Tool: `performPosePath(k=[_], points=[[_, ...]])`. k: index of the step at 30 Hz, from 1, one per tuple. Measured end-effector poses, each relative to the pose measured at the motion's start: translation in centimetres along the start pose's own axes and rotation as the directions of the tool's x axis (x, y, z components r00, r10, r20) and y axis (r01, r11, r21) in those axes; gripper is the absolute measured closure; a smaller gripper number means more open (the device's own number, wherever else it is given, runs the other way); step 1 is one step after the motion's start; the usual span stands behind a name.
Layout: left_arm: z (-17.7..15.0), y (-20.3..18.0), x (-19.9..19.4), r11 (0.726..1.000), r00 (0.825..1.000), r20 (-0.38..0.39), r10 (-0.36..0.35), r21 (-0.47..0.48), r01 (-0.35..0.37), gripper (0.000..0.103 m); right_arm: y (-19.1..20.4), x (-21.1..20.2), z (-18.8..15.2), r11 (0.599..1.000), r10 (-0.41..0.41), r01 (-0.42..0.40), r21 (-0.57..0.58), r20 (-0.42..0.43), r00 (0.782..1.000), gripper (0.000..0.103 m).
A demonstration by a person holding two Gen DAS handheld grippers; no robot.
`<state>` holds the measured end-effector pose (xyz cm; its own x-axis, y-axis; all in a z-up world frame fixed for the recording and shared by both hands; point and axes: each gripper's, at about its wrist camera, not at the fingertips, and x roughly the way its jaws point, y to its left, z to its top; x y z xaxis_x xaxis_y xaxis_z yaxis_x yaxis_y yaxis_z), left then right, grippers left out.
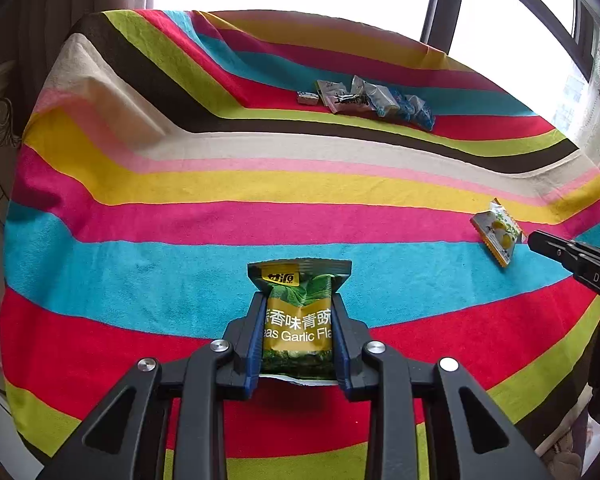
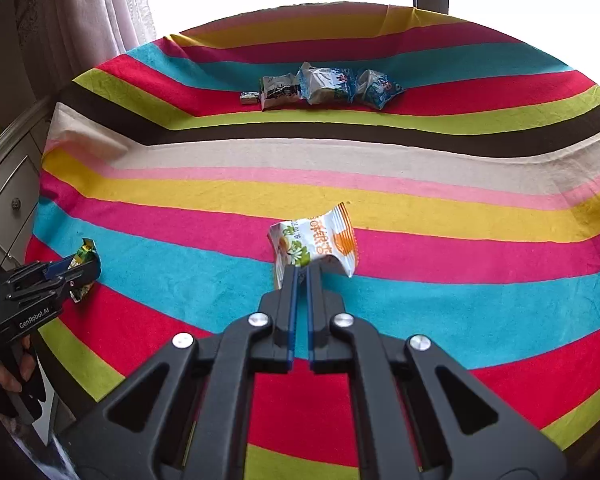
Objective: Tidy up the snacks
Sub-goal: 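Carry the biscuit packet and green pea bag over the white box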
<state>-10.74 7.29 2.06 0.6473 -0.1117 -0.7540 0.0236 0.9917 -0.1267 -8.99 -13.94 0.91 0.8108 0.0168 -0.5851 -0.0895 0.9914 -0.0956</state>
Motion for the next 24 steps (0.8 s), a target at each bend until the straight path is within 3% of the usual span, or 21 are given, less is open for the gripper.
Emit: performPosePath(k=[2,4,5,6,8,11,13,14,16,24], points=[[0.0,0.3,0.1,1.000,1.000,0.000,0.000,-0.017,0.000,0.072,0.1,0.2,0.0,1.000,-0.015,0.014,-0.020,-0.023,1.000,0.093],[-0.2,0.4,0.2,1.000,1.000,0.003,0.003,-0.022,-0.003,0.072,-0.3,0.9,0.3,1.000,-0.026,0.026,0.002,-0.060,0.998,0.061],[-0.4,0.6,0.3,1.000,1.000,-0.001,0.004,-0.023,-0.004,0.072,-0.8,1.1,0.5,1.000,-0.018,0.019,0.024,-0.062,0.998,0.029],[-0.5,0.6,0.5,1.000,1.000,-0.005,0.003,-0.026,-0.003,0.072,-1.0,1.4,0.8,0.999,-0.016,0.017,0.035,-0.044,0.999,0.016],[-0.8,0.7,0.8,1.000,1.000,-0.014,0.001,-0.030,-0.001,0.072,-0.8,2.3,1.5,0.999,-0.048,0.048,-0.004,-0.020,0.999,0.016],[-0.9,0.5,0.8,1.000,1.000,-0.012,0.001,-0.016,-0.001,0.072,-0.6,5.0,2.4,0.994,-0.097,0.093,-0.062,-0.065,0.993,0.017],[-1.0,0.6,0.7,1.000,1.000,-0.012,-0.002,-0.016,0.001,0.072,-0.6,6.6,2.3,0.993,-0.096,0.089,-0.077,-0.094,0.991,0.040],[-1.0,0.6,0.7,1.000,1.000,-0.011,-0.002,-0.016,0.002,0.072,-0.7,6.6,2.2,0.995,-0.073,0.068,-0.072,-0.067,0.995,0.063],[-1.0,0.7,0.6,1.000,1.000,-0.009,-0.005,-0.018,0.005,0.072,-0.4,6.1,1.9,0.994,-0.090,0.086,-0.061,-0.069,0.994,0.064],[-1.0,-0.5,0.2,0.999,0.999,-0.005,-0.036,0.007,0.036,0.072,1.3,0.7,0.5,0.997,-0.012,0.013,-0.071,0.011,1.000,0.064]])
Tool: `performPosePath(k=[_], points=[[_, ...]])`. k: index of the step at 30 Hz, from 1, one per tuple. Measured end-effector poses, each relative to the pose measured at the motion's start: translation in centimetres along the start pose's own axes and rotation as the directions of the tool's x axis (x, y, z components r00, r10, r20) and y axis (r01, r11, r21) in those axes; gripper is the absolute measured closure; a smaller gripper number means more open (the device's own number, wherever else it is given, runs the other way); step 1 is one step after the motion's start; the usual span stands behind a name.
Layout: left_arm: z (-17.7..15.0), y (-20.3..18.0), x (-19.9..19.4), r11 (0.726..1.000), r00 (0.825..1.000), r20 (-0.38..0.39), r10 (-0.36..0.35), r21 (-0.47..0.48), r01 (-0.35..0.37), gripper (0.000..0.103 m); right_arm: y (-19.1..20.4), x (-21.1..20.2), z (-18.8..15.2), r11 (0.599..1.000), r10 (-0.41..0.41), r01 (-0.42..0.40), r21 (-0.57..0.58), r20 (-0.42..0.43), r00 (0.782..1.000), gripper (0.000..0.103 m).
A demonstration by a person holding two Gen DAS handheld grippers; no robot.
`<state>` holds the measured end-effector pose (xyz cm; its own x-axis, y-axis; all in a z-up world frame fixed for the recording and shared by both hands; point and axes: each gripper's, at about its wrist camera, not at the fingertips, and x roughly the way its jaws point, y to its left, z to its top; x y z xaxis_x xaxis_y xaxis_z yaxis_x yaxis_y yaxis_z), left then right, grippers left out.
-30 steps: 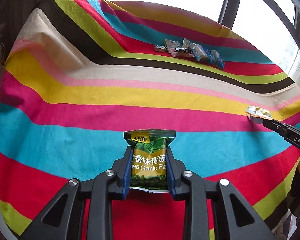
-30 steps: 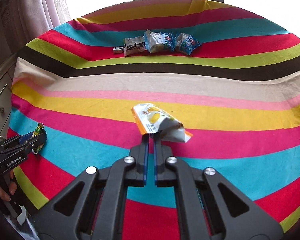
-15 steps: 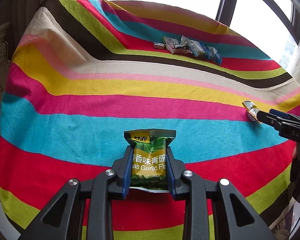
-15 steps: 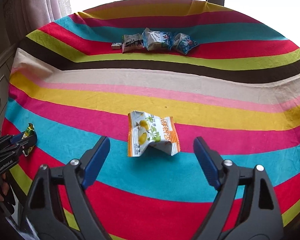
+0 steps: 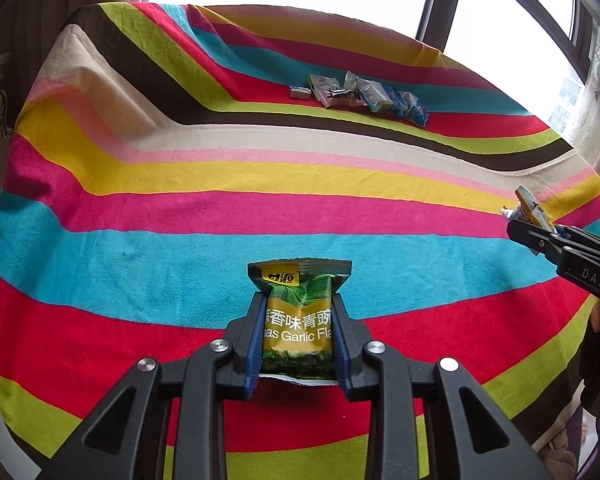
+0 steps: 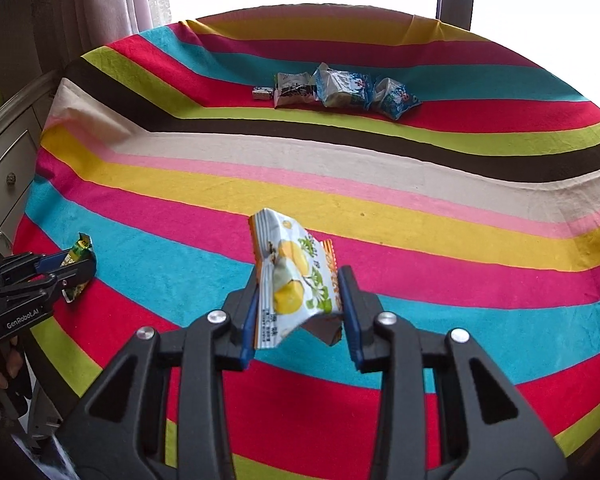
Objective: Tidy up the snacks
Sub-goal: 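Carry the biscuit packet and green pea bag over the white box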
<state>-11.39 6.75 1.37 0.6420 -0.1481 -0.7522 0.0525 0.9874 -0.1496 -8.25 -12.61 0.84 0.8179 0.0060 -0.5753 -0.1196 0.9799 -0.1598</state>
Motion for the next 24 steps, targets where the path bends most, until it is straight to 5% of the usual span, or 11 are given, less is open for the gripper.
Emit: performPosePath(k=[11,24], points=[[-0.3,-6.1,-1.6,0.988,0.998,0.005,-0.056,0.144,0.055,0.072,-2.9,-4.8,-2.6,0.999,-0.016,0.015,0.045,0.030,0.999,0.064],[-2.1,-14.3,-2.7,0.941,0.992,-0.034,-0.121,0.314,0.125,0.072,-7.7,-9.4,-7.5,0.989,-0.057,0.051,0.137,0.046,0.997,0.064]])
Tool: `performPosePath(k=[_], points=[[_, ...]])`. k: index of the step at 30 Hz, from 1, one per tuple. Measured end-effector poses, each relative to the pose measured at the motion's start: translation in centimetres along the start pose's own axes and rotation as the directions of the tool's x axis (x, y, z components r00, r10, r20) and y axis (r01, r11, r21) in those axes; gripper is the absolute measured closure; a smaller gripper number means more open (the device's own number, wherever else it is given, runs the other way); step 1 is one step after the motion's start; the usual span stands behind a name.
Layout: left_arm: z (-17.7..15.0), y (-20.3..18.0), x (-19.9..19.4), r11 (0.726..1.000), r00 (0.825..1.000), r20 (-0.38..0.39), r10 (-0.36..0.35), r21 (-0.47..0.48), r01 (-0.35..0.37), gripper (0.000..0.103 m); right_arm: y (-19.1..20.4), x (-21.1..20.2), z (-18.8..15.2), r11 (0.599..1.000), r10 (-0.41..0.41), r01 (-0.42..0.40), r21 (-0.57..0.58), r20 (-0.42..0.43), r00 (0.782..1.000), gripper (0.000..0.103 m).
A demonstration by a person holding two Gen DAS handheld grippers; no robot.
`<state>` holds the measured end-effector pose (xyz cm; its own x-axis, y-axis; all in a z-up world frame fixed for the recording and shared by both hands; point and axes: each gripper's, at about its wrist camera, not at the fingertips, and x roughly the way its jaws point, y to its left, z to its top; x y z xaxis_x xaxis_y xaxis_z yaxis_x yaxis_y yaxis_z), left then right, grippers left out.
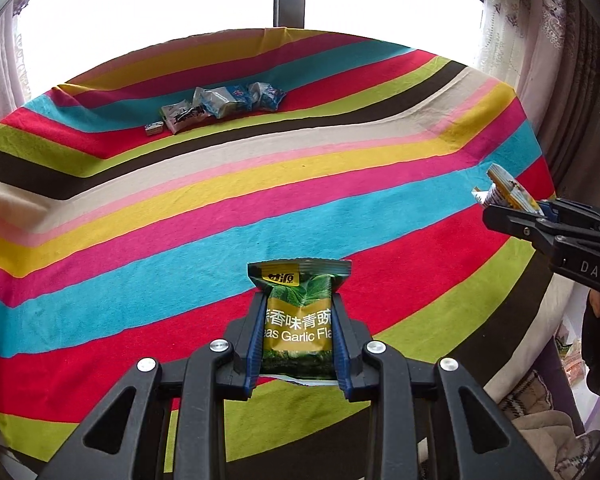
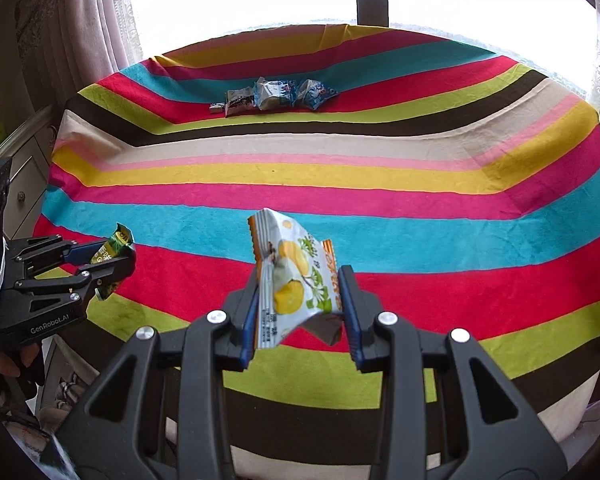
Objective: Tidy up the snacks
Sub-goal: 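Carry the biscuit packet and green pea bag over the white box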
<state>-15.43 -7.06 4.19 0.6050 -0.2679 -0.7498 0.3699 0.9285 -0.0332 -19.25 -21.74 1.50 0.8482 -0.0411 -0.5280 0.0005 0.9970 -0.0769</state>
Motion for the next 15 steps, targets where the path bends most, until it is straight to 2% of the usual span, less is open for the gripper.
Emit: performPosePath(k=[6,15], points=[[0.2,-3.9,0.0,0.996,0.999,-0.016,-0.044,0.083,0.045,0.072,-2.1,-2.4,-1.8,0.999,-0.022,0.021,0.030,0.015,1.000,0.064],[-0.1,-9.6,-0.1,0.974,0.993,-0.061,-0.106,0.193,0.116,0.072,-4.9,-7.1,-4.8,0.996,-0.062,0.058,0.061,0.060,0.996,0.063]])
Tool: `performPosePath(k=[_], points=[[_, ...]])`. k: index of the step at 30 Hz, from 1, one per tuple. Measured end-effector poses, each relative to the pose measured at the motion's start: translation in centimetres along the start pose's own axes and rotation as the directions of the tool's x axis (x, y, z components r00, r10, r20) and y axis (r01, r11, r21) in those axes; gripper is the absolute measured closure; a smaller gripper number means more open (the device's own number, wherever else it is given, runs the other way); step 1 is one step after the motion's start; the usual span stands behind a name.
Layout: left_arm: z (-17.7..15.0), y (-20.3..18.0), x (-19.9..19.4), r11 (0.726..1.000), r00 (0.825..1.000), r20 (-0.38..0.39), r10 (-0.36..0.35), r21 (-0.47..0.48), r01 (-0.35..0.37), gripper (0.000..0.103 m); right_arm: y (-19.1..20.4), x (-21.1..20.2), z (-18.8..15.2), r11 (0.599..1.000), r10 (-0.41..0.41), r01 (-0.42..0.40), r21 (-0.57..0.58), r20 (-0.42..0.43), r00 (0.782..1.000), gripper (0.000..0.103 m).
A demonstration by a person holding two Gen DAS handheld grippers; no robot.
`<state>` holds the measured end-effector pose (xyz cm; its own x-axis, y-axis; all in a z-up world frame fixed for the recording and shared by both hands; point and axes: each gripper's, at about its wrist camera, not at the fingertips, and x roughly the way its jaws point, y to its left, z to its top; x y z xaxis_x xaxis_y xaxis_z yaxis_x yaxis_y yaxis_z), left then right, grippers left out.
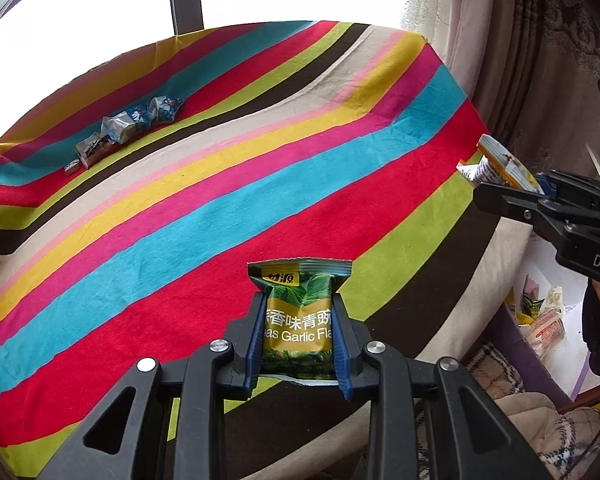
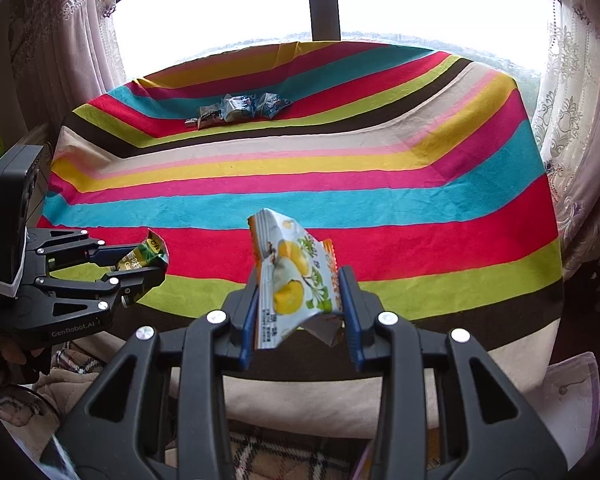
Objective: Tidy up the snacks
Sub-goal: 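Carry the biscuit packet and green pea bag over the white box, then open both tools to drop the snacks into the box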
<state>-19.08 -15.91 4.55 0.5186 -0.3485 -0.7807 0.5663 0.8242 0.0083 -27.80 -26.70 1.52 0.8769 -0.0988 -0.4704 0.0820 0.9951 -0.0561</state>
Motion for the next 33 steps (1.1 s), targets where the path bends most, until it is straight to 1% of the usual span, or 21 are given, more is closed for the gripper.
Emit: performPosePath(k=[4,7,10,13,16,20,24,28,29,31,32,33], points=[[0.3,-2.7,0.2,0.998,1.000,-0.002,-0.021,0.061,0.021,0.072,-1.8,-1.9,-1.5,0.999,-0.026,0.025,0.038,0.014,1.000,0.063],[0.6,-4.5,0.7,0.996,0.999,-0.021,-0.048,0.080,0.049,0.072,-3.1,-3.0,-2.7,0.997,-0.041,0.040,0.071,0.015,0.999,0.063],[0.7,-6.7,1.0,0.989,0.998,-0.038,-0.058,0.133,0.062,0.072,-4.5,-4.1,-3.9,0.993,-0.061,0.059,0.104,0.017,0.998,0.063],[0.9,-9.7,1.0,0.973,0.996,-0.044,-0.071,0.218,0.079,0.072,-5.9,-5.3,-5.0,0.987,-0.078,0.074,0.144,0.023,0.997,0.063],[1.1,-12.8,1.1,0.947,0.993,-0.055,-0.102,0.299,0.114,0.072,-7.4,-6.7,-6.2,0.978,-0.095,0.088,0.191,0.027,0.995,0.063],[1.5,-16.9,1.2,0.903,0.980,-0.097,-0.175,0.381,0.199,0.072,-9.4,-8.2,-8.0,0.958,-0.141,0.132,0.256,0.014,0.990,0.063],[2.1,-21.2,1.1,0.844,0.958,-0.131,-0.254,0.455,0.286,0.072,-12.2,-9.1,-10.2,0.918,-0.212,0.218,0.332,-0.055,0.976,0.063],[2.0,-24.9,1.2,0.783,0.934,-0.172,-0.314,0.509,0.357,0.072,-14.7,-10.4,-12.5,0.875,-0.251,0.275,0.399,-0.112,0.962,0.063],[1.9,-25.7,1.2,0.764,0.923,-0.187,-0.335,0.520,0.383,0.072,-15.2,-10.6,-12.9,0.864,-0.263,0.292,0.410,-0.127,0.956,0.063],[1.5,-27.2,1.3,0.716,0.893,-0.222,-0.391,0.537,0.447,0.071,-16.3,-11.1,-13.8,0.840,-0.282,0.318,0.439,-0.148,0.948,0.061],[1.3,-27.8,1.3,0.696,0.877,-0.240,-0.416,0.537,0.477,0.070,-16.9,-11.4,-14.1,0.824,-0.291,0.332,0.458,-0.161,0.943,0.057],[1.1,-28.3,1.4,0.681,0.861,-0.262,-0.436,0.530,0.506,0.064,-17.4,-11.5,-14.4,0.807,-0.304,0.351,0.474,-0.175,0.936,0.043]])
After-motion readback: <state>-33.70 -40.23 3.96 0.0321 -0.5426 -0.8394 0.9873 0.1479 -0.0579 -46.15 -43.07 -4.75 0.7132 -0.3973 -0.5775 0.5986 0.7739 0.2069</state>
